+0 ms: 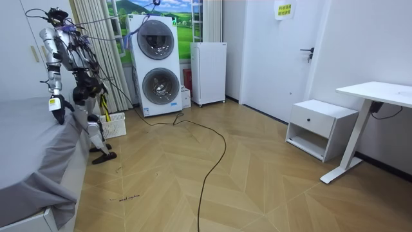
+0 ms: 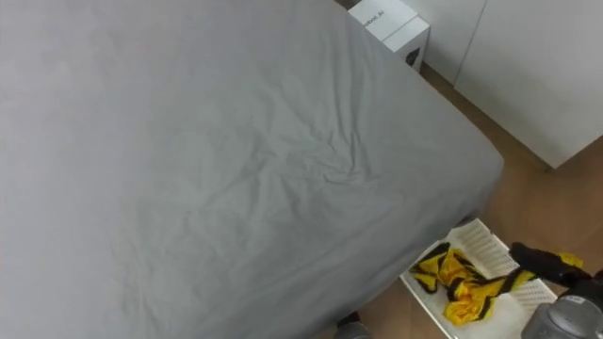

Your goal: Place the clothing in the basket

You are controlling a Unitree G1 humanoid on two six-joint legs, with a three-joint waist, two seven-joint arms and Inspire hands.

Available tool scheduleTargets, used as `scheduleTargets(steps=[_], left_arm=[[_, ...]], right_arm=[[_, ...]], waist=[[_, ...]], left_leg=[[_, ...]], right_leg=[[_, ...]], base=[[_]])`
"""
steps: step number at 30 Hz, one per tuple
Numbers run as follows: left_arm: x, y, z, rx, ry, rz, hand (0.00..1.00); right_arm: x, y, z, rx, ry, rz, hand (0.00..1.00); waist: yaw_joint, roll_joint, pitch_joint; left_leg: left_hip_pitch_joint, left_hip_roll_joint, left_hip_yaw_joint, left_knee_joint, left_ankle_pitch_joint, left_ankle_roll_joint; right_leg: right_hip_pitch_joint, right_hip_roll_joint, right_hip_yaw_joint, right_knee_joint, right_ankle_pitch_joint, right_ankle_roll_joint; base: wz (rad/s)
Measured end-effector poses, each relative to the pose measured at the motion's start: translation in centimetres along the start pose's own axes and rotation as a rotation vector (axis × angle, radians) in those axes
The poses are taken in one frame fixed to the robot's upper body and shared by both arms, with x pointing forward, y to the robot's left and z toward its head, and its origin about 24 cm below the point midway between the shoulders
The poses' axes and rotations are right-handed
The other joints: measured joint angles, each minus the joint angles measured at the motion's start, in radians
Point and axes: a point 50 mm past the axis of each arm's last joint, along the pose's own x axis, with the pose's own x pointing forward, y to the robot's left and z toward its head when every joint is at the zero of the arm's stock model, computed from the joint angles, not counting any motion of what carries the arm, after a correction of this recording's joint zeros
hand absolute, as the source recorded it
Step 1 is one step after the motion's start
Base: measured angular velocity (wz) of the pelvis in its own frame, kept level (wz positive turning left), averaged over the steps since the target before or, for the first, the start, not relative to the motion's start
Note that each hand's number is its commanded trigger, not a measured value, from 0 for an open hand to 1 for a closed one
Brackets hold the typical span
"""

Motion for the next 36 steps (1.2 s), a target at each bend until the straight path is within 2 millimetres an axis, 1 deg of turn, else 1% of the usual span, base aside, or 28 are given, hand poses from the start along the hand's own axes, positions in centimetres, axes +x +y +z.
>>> scheduleTargets(steps=[3, 6, 7, 14, 18, 19, 20, 21, 22, 23, 25, 26, 27, 28, 29, 31, 32, 34, 35, 36], left_arm=[[-0.1, 0.1, -0.1, 0.0, -0.008, 0.0, 0.0], [-0.1, 0.2, -0.1, 0.001, -0.009, 0.002, 0.0], [-0.1, 0.2, 0.0, 0.001, -0.011, 0.003, 0.0], [-0.1, 0.3, 0.0, 0.003, -0.012, 0.005, 0.0], [-0.1, 0.3, 0.0, -0.001, -0.014, 0.003, 0.0], [-0.1, 0.3, 0.0, -0.001, -0.014, 0.003, 0.0], [-0.1, 0.3, -0.1, -0.002, -0.013, 0.003, 0.0], [-0.1, 0.3, -0.3, -0.001, -0.01, 0.003, 0.0], [-0.1, 0.4, -0.3, -0.004, -0.01, 0.005, 0.0], [-0.1, 0.5, -0.2, -0.011, -0.011, 0.009, 0.0], [-0.1, 0.9, -0.2, -0.026, -0.012, 0.036, 0.0], [-0.1, 1.0, -0.2, -0.028, -0.012, 0.041, 0.0], [-0.1, 1.2, -0.1, -0.032, -0.014, 0.051, 0.0], [-0.1, 1.5, -0.1, -0.047, -0.016, 0.059, 0.0], [-0.1, 1.6, 0.0, -0.054, -0.018, 0.062, 0.0], [-0.1, 2.0, 0.2, -0.073, -0.032, 0.074, 0.0], [-0.1, 2.2, 0.2, -0.086, -0.035, 0.079, 0.0], [-0.2, 2.9, 0.5, -0.087, -0.059, 0.114, 0.0], [-0.2, 3.0, 0.6, -0.087, -0.064, 0.121, 0.0], [-0.2, 3.1, 0.7, -0.092, -0.071, 0.134, 0.0]], right_arm=[[0.1, -0.2, 0.2, 0.004, -0.015, -0.005, 0.0], [0.0, -0.5, -0.1, 0.004, -0.015, -0.002, 0.0], [0.0, -0.5, -0.1, 0.004, -0.015, 0.003, 0.0], [0.0, -0.6, -0.4, 0.002, -0.014, 0.015, 0.0], [-0.2, -1.6, -1.6, -0.016, 0.012, -0.003, 0.0], [-0.2, -2.0, -2.0, -0.025, 0.021, -0.007, 0.0], [-0.3, -2.3, -2.4, -0.032, 0.03, -0.011, 0.0], [-0.4, -2.8, -3.2, -0.044, 0.052, -0.012, 0.0], [-0.7, -3.2, -4.1, -0.041, 0.083, -0.013, 0.0], [-0.8, -3.2, -4.5, -0.032, 0.099, -0.011, 0.0], [-1.4, -3.4, -6.3, -0.025, 0.167, -0.003, 0.0], [-1.6, -3.5, -6.7, -0.026, 0.182, -0.003, 0.0], [-1.8, -3.4, -7.3, -0.025, 0.202, 0.005, 0.0], [-2.0, -3.2, -7.6, -0.031, 0.216, 0.021, 0.0], [-2.1, -3.1, -7.8, -0.032, 0.222, 0.027, 0.0], [-2.3, -3.1, -8.3, -0.04, 0.243, 0.035, 0.0], [-2.4, -3.1, -8.5, -0.043, 0.251, 0.035, 0.0], [-3.2, -2.7, -9.8, -0.082, 0.284, 0.069, 0.0], [-3.4, -2.5, -10.2, -0.087, 0.296, 0.078, 0.0], [-3.8, -2.3, -10.8, -0.1, 0.323, 0.099, 0.0]], waist=[[0.0, 0.0, -0.0003], [0.0, -0.001, 0.0004], [0.001, -0.001, 0.0004], [0.003, -0.001, 0.0003], [0.016, -0.002, 0.0012], [0.023, -0.004, 0.0021], [0.025, -0.006, 0.003], [0.027, -0.016, 0.0078], [0.031, -0.02, 0.0062], [0.031, -0.025, 0.008], [0.031, -0.046, 0.0067], [0.031, -0.051, 0.0049], [0.035, -0.062, 0.0047], [0.043, -0.073, 0.0029], [0.046, -0.077, 0.0035], [0.052, -0.088, 0.0023], [0.055, -0.092, 0.0022], [0.077, -0.116, -0.0041], [0.081, -0.121, -0.0061], [0.087, -0.127, -0.0115]], left_leg=[[0.006, -0.002, -0.005, 0.001, 0.0, 0.0], [0.015, -0.003, -0.013, -0.005, -0.002, 0.003], [0.015, -0.004, -0.014, -0.006, -0.003, 0.004], [0.017, -0.005, -0.014, -0.005, -0.004, 0.005], [0.037, -0.004, -0.018, -0.005, -0.004, 0.004], [0.053, -0.003, -0.02, -0.009, -0.004, 0.004], [0.06, -0.002, -0.022, -0.01, -0.005, 0.003], [0.078, 0.0, -0.031, -0.017, -0.006, 0.001], [0.093, 0.002, -0.034, -0.024, -0.008, -0.002], [0.099, 0.003, -0.038, -0.024, -0.008, -0.002], [0.122, 0.006, -0.056, -0.025, -0.006, -0.004], [0.126, 0.006, -0.064, -0.025, -0.005, -0.005], [0.136, 0.007, -0.073, -0.026, -0.004, -0.006], [0.146, 0.008, -0.078, -0.026, -0.004, -0.006], [0.151, 0.008, -0.082, -0.025, -0.003, -0.007], [0.167, 0.008, -0.114, -0.026, -0.003, -0.009], [0.173, 0.009, -0.12, -0.026, -0.003, -0.01], [0.189, 0.012, -0.143, -0.028, -0.001, -0.012], [0.19, 0.012, -0.152, -0.028, 0.0, -0.013], [0.194, 0.013, -0.167, -0.03, 0.002, -0.013]], right_leg=[[0.006, -0.004, -0.006, -0.002, 0.0, 0.0], [0.019, -0.007, -0.014, -0.002, -0.005, 0.0], [0.019, -0.008, -0.014, -0.002, -0.007, 0.003], [0.019, -0.009, -0.015, -0.001, -0.006, 0.0], [0.045, -0.01, -0.024, -0.002, -0.013, -0.003], [0.06, -0.01, -0.025, -0.003, -0.019, 0.004], [0.069, -0.009, -0.028, -0.004, -0.021, 0.005], [0.092, -0.01, -0.036, -0.01, -0.024, 0.004], [0.111, -0.009, -0.042, -0.02, -0.025, 0.004], [0.119, -0.01, -0.047, -0.021, -0.025, 0.004], [0.154, -0.013, -0.07, -0.03, -0.027, 0.0], [0.163, -0.015, -0.078, -0.035, -0.027, -0.001], [0.177, -0.016, -0.084, -0.036, -0.028, -0.002], [0.191, -0.016, -0.09, -0.04, -0.028, -0.003], [0.2, -0.017, -0.094, -0.044, -0.028, -0.003], [0.235, -0.024, -0.124, -0.062, -0.027, -0.003], [0.247, -0.024, -0.132, -0.071, -0.027, -0.002], [0.279, -0.023, -0.149, -0.092, -0.024, -0.005], [0.286, -0.024, -0.156, -0.098, -0.024, -0.005], [0.303, -0.025, -0.171, -0.115, -0.019, -0.005]], base=[[0.06], [0.08], [0.04], [0.0], [0.05], [0.03], [0.11], [0.15], [0.16], [0.17], [0.25], [0.28], [0.2], [0.18], [0.23], [0.34], [0.3], [0.24], [0.3], [0.33]])
